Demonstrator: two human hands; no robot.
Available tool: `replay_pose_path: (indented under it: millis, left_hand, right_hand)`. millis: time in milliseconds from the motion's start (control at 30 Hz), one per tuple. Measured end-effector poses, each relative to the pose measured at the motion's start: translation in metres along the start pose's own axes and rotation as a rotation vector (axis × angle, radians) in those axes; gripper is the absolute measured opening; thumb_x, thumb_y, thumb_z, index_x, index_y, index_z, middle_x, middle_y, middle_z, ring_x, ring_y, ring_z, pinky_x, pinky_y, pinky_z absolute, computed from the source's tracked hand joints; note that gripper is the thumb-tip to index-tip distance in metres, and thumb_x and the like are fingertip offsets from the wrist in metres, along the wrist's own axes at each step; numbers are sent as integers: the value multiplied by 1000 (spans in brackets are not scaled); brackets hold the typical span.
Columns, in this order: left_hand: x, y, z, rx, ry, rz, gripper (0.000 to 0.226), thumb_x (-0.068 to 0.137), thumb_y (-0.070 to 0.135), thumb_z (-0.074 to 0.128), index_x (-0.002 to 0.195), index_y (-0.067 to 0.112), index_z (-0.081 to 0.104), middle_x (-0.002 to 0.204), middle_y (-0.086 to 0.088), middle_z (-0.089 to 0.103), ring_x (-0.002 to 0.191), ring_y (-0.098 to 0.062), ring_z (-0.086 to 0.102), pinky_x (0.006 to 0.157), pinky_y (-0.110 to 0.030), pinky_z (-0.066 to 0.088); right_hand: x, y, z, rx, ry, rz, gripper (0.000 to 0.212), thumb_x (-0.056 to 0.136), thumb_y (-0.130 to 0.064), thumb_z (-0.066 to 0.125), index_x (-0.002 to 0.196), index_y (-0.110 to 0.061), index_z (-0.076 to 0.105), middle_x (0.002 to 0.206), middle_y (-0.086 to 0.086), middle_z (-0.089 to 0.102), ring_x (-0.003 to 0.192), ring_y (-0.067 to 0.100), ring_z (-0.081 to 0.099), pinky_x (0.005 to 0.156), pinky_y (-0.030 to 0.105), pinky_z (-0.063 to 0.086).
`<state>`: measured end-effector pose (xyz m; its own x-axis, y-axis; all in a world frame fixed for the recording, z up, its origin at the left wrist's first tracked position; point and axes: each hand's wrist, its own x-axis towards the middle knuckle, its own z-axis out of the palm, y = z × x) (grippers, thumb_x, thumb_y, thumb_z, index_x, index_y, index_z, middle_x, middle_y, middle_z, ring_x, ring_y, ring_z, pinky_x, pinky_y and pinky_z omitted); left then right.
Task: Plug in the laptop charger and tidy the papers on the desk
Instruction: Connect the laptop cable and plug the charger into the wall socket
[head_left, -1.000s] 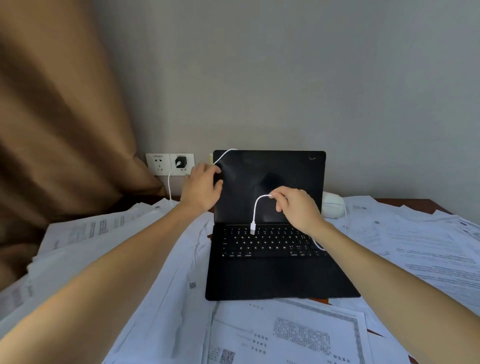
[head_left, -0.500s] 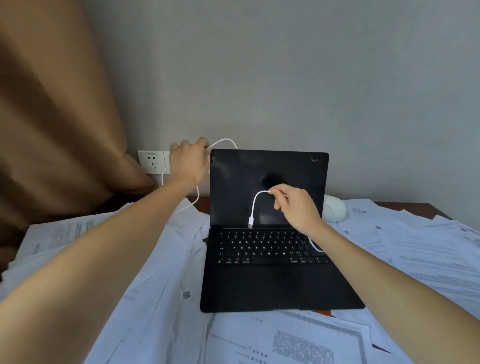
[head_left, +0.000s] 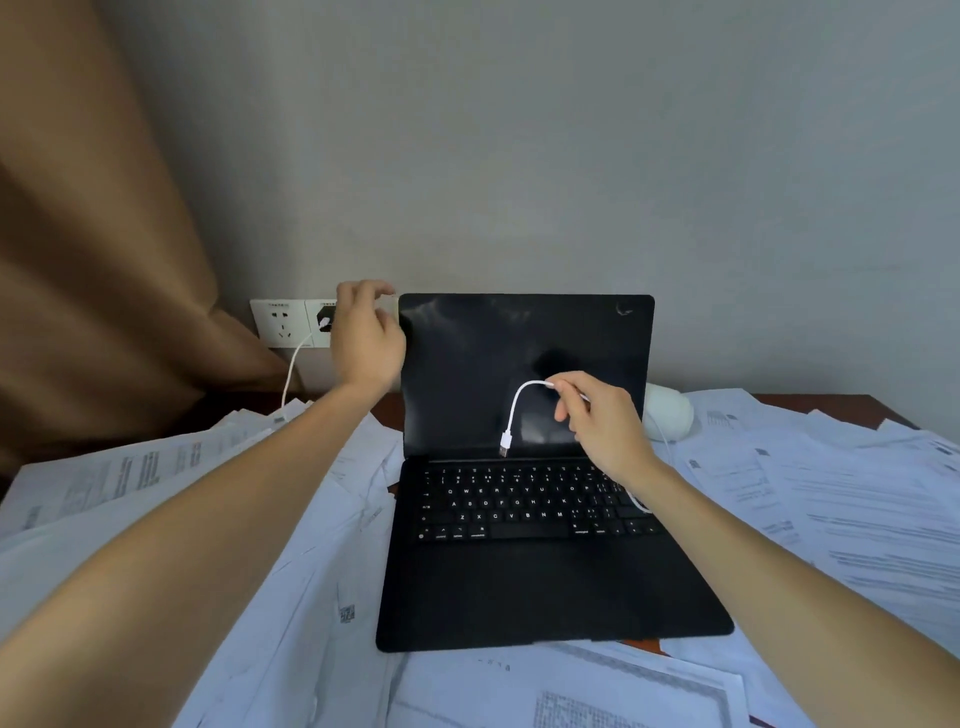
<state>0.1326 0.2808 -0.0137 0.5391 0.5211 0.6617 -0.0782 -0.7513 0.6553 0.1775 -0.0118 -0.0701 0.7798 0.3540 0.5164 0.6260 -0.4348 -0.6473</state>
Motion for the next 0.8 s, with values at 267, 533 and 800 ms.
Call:
replay_pose_path:
  millis: [267, 533, 800]
  left_hand:
    - [-79, 16, -9, 62, -191, 340, 31, 91, -3, 56, 116, 12, 66, 108, 1, 61, 99, -19, 58, 96, -39, 45]
    - [-169, 63, 33, 104, -818, 203, 44, 103, 44, 57, 141, 24, 54, 116, 10, 60, 104, -12, 58, 111, -44, 35]
    - [-209, 108, 92, -54, -873, 149, 37, 104, 19, 58, 140, 20, 51, 90, 11, 67, 78, -6, 62, 114, -45, 39]
  right_hand:
    - [-25, -2, -30, -35, 32, 25, 25, 107, -27, 46, 109, -21, 71, 70, -6, 67, 62, 4, 59, 67, 20, 44]
    - [-85, 18, -75, -167, 71, 53, 26, 107, -31, 45, 109, -23, 71, 68, -9, 66, 66, 8, 62, 74, 33, 55]
    - [-94, 59, -120, -634, 66, -105, 33, 106, -34, 39, 113, -23, 69, 74, -3, 66, 73, 25, 63, 58, 37, 48]
